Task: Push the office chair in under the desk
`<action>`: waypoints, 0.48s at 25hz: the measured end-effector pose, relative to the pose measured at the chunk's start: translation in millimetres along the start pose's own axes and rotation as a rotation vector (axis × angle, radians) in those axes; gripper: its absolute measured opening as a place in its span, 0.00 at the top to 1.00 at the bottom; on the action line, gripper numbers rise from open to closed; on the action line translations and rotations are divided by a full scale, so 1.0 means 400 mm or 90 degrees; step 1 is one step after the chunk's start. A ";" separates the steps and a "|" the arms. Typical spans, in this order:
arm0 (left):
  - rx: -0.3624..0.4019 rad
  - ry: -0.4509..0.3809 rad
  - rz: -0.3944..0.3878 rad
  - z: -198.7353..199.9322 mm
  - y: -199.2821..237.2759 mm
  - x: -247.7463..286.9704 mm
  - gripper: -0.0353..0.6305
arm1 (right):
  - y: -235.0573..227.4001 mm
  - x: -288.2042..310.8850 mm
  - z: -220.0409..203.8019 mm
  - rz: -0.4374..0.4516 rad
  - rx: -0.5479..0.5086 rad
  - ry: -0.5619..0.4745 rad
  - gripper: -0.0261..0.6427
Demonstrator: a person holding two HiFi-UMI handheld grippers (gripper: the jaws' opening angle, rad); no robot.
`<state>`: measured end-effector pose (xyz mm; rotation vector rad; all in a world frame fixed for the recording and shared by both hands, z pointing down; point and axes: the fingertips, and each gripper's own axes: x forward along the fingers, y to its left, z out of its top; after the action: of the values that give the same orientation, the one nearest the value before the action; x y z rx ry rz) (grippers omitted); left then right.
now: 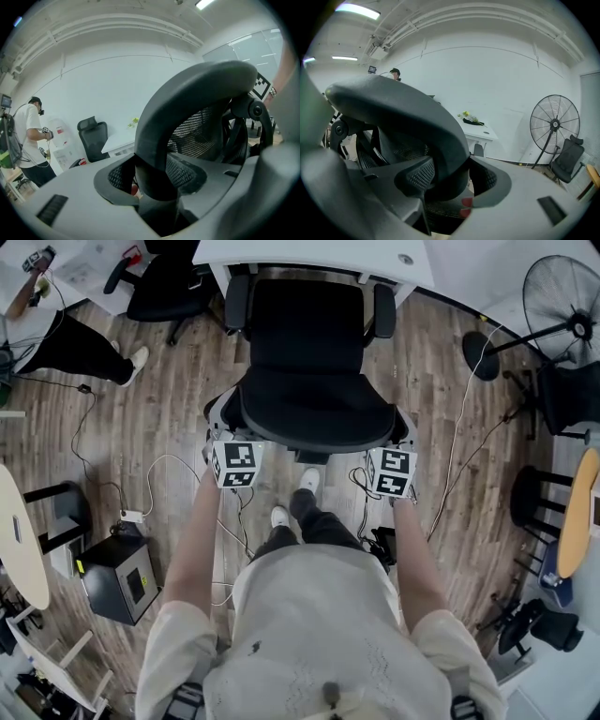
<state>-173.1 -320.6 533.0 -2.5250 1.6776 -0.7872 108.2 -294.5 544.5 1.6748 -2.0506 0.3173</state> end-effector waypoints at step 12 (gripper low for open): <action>-0.006 0.003 0.005 0.022 0.011 0.069 0.62 | -0.039 0.063 0.027 -0.002 -0.008 0.003 0.60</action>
<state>-165.0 -348.5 535.3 -2.5226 1.6968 -0.7869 117.4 -324.5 545.7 1.6672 -2.0428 0.3062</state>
